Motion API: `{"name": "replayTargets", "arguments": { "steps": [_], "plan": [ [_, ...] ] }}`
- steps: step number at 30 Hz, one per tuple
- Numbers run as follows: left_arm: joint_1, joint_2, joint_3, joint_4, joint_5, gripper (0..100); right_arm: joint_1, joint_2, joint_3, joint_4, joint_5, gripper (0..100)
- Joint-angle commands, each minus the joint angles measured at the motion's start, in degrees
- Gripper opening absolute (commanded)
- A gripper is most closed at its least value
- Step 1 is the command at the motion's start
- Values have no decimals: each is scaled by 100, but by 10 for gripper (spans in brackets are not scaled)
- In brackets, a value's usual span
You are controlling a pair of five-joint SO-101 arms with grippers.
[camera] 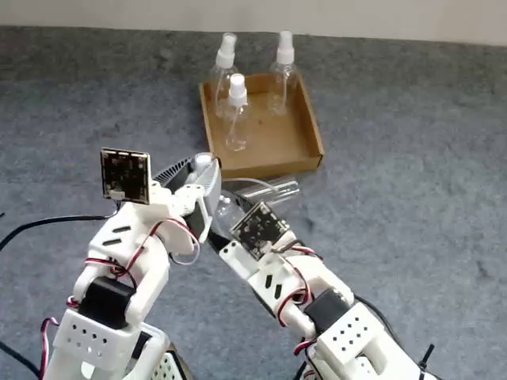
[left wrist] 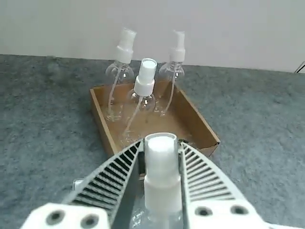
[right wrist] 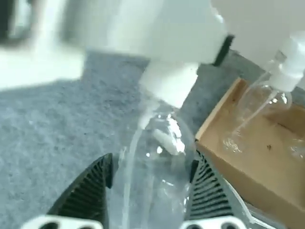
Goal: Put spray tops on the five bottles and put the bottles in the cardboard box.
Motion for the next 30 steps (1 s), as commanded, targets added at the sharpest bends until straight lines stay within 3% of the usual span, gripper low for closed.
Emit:
{"name": "replayTargets", "arguments": {
  "steps": [1,9,14,22,30],
  "plan": [
    [-224,127,-180,202,-62,37,365,-295,-163,-22,-202,5],
    [-576,119,-549,686,-62,178,409,-268,-163,-31,-211,5],
    [-848,-40,-927,1143,-62,184,409,-259,-154,-31,-211,5],
    [-1771,-1798,-681,1336,-62,182,391,-259,-154,-22,-211,5],
    [-1763,-1622,-84,-141,-62,184,180,-268,-75,136,-88,5]
  ]
}}
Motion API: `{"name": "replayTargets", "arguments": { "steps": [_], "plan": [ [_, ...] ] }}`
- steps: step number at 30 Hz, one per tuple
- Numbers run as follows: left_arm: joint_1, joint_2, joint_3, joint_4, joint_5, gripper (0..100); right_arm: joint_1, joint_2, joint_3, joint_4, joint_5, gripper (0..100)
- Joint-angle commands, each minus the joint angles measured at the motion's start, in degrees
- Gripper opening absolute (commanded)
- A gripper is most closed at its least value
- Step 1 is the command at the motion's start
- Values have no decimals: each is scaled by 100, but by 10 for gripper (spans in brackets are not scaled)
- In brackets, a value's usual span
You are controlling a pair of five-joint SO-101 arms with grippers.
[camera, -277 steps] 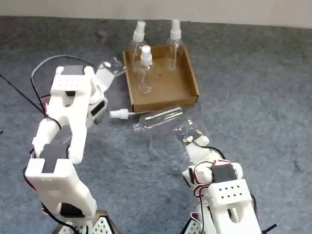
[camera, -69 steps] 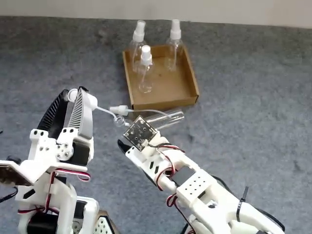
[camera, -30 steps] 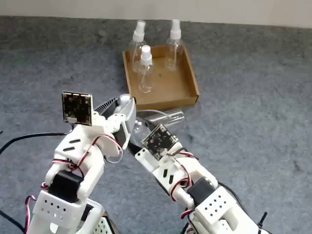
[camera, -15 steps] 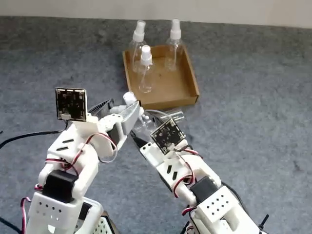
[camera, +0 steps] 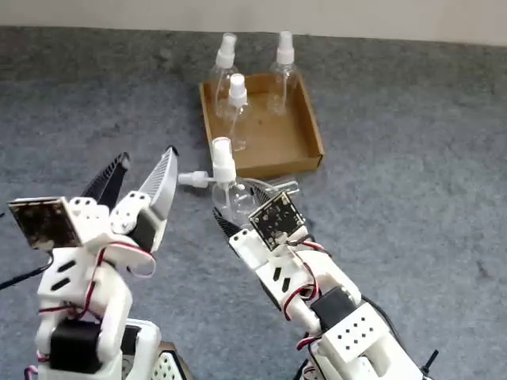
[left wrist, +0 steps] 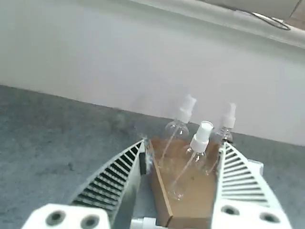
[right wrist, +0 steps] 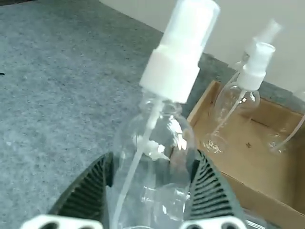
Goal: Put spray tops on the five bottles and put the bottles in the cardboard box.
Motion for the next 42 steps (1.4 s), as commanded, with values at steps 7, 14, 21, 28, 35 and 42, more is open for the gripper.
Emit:
{"name": "replayTargets", "arguments": {
  "steps": [7,14,21,28,35,42],
  "plan": [
    [22,1604,-418,-826,-387,185,-699,-180,40,505,800,5],
    [752,2176,-84,-800,-1169,181,-620,-180,40,505,800,5],
    [1033,2176,-127,-422,-1231,181,-119,-189,4,505,18,7],
    [-31,1534,-268,-396,-976,185,-66,-189,-4,514,0,9],
    [-127,-22,347,-26,-826,186,901,-119,-690,514,-44,5],
    [1077,180,602,0,-1310,186,1209,1007,-2695,1165,-53,5]
  ]
}}
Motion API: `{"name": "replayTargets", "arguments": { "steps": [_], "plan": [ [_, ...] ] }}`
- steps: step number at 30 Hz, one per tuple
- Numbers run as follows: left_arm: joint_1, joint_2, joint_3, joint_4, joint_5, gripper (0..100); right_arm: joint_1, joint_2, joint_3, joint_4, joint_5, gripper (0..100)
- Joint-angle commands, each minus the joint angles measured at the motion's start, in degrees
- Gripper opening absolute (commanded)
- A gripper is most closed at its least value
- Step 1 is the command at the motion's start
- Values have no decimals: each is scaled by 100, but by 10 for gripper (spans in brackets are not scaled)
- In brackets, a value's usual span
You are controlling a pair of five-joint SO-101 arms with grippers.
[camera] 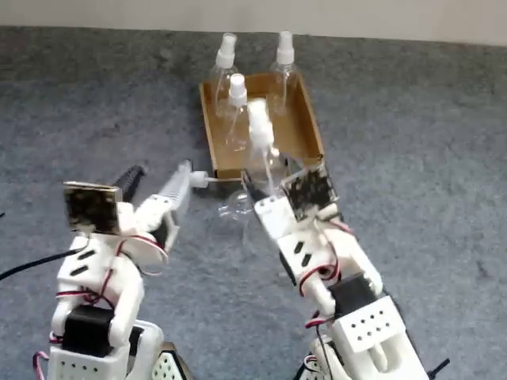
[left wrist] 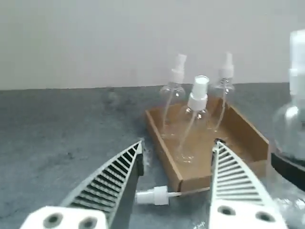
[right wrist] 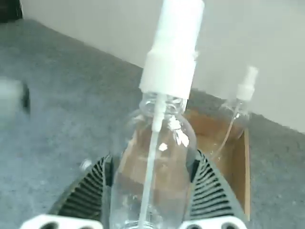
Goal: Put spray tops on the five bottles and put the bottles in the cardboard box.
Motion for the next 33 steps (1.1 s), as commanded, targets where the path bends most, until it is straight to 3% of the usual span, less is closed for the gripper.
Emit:
{"name": "replayTargets", "arguments": {
  "steps": [1,7,10,15,19,24,33],
  "plan": [
    [734,233,-13,53,-316,186,119,804,-1481,637,-141,5],
    [1174,312,-136,615,-580,243,31,1868,-2932,1323,-1327,5],
    [1446,189,-242,1037,-580,334,-224,2035,-3037,1323,-1389,5],
    [1499,198,-145,1073,-580,340,-646,2035,-3055,1736,-1389,5],
    [1411,198,145,633,-607,337,-831,2035,-3064,2246,-1380,5],
    [760,198,620,-185,-809,296,-884,2035,-3090,2695,-1380,5],
    [760,198,734,-246,-941,297,-884,2026,-3116,3222,-985,5]
  ]
}}
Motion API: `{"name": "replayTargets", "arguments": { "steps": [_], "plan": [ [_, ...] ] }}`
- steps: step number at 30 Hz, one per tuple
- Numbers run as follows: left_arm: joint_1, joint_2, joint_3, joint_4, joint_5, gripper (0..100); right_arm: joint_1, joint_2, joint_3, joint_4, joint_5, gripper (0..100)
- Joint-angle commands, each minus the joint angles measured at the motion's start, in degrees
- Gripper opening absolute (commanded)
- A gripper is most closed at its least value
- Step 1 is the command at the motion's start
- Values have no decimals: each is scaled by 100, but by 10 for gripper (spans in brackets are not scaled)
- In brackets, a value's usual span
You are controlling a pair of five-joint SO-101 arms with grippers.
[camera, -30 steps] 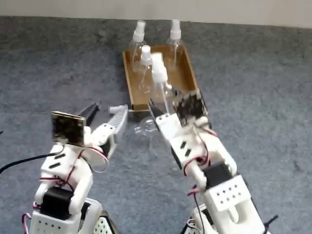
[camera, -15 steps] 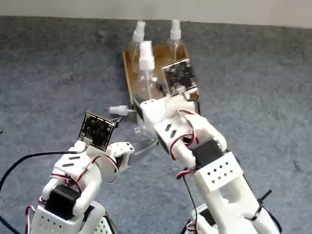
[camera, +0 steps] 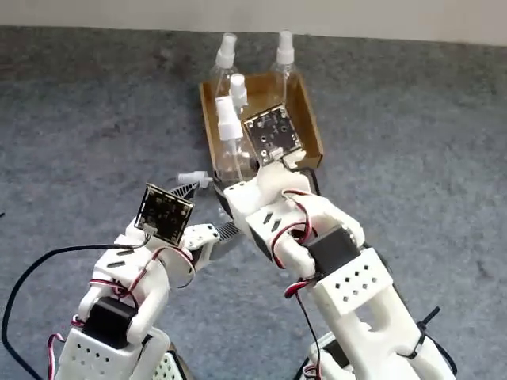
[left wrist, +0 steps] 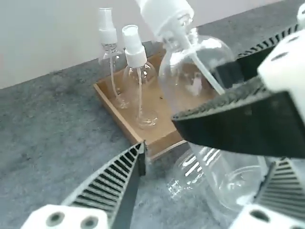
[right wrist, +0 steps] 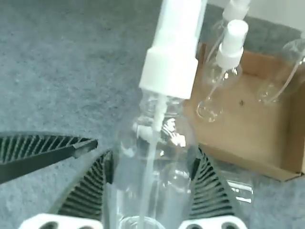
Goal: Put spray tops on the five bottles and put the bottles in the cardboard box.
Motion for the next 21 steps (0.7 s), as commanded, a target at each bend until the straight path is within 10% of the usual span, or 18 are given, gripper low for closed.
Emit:
{"name": "replayTargets", "arguments": {
  "steps": [1,14,21],
  "plan": [
    [-171,-40,101,-281,-53,296,-66,-22,-356,312,97,5],
    [-171,-40,251,-396,-264,295,-40,48,-1666,1376,343,5],
    [-127,-66,268,-387,-264,294,1182,189,-1675,-4,580,5]
  ]
}}
